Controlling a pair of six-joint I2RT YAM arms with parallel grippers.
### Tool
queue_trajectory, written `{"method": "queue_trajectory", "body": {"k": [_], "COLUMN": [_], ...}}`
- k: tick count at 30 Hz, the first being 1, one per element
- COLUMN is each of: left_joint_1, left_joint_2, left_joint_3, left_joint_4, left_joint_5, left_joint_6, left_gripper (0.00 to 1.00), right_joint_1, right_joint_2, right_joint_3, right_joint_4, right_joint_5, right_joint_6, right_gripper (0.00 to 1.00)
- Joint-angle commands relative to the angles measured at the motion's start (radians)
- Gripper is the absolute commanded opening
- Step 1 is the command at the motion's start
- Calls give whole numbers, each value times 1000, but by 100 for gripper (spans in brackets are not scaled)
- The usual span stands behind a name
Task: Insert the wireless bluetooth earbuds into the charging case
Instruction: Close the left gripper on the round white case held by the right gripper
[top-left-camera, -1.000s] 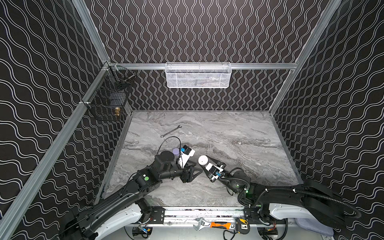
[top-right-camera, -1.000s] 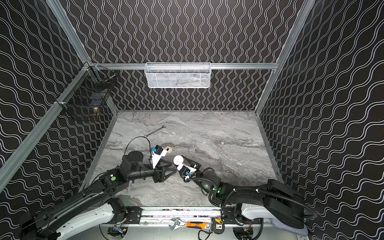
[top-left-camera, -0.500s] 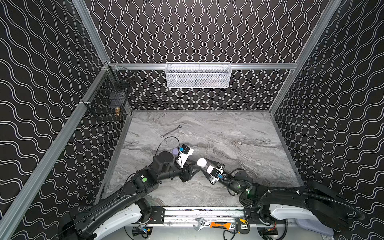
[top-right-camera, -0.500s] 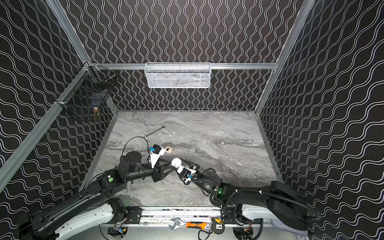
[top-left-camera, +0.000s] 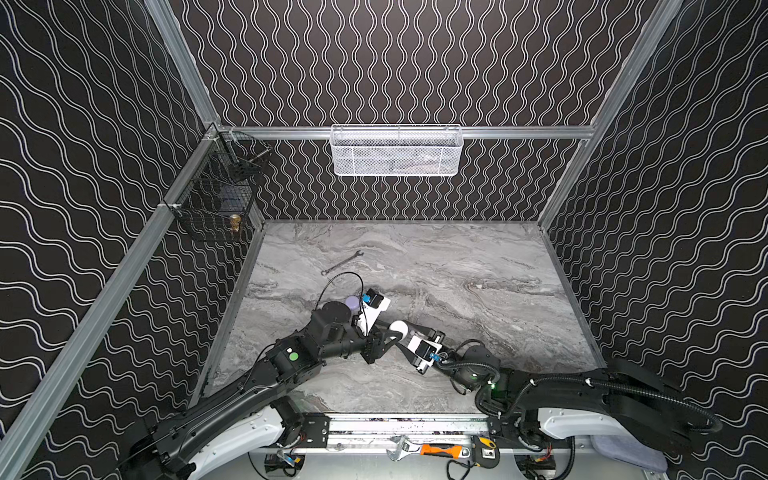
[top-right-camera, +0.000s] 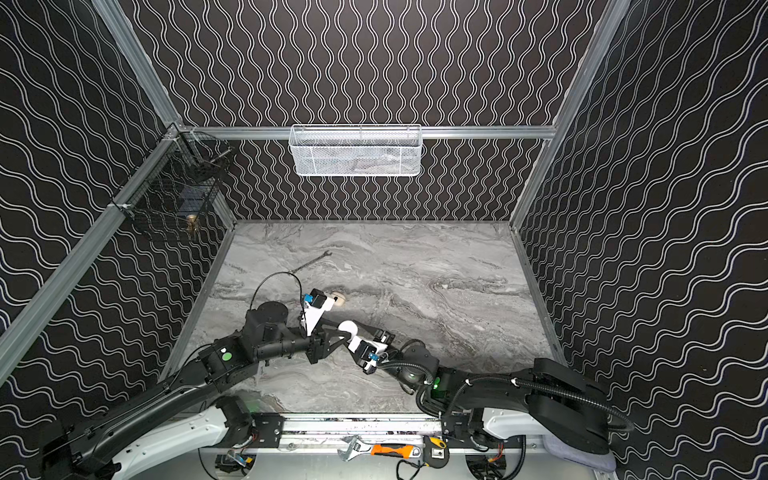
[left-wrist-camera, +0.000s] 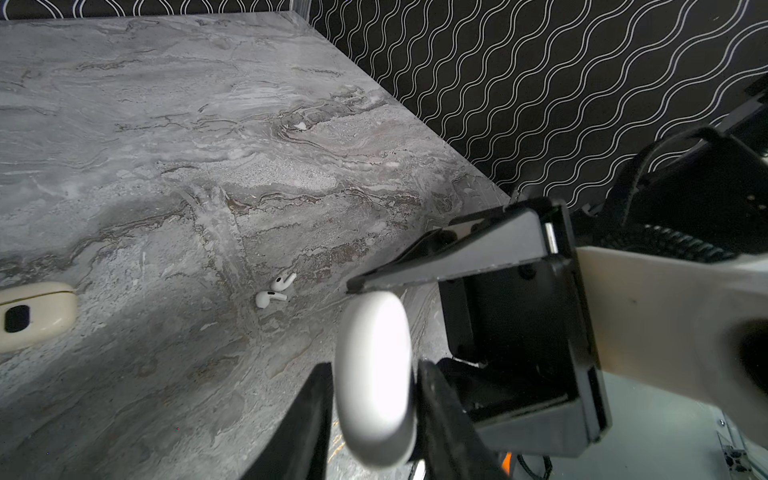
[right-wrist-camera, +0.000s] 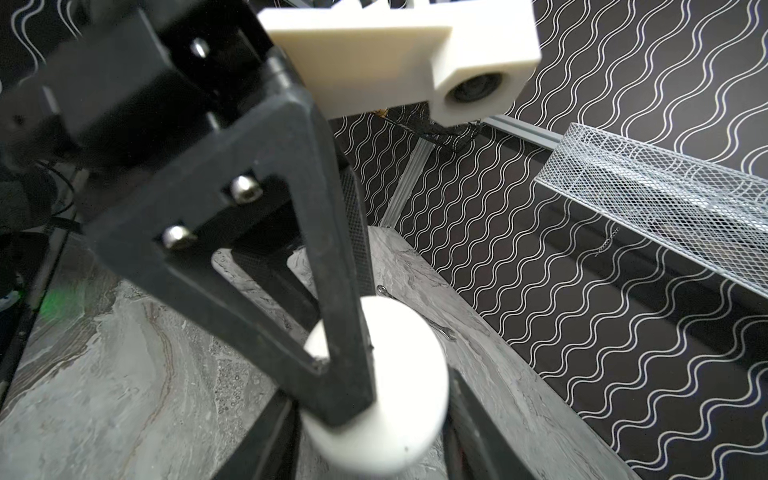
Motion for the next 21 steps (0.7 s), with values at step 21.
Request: {"method": "queue_trajectory", "body": {"k": [21], "left_joint_1": [-1], "left_joint_2": [33], "left_joint_3": [18], "left_joint_4": [60], "left_joint_5": [43], "left_joint_6": [-10], "left_gripper": [34], "right_joint_1": [16], "right_joint_2": [-17], "right_joint_3": [-9], "right_joint_4": [146], "right_joint_5": [51], "right_joint_6": [27], "right_gripper": [21]}}
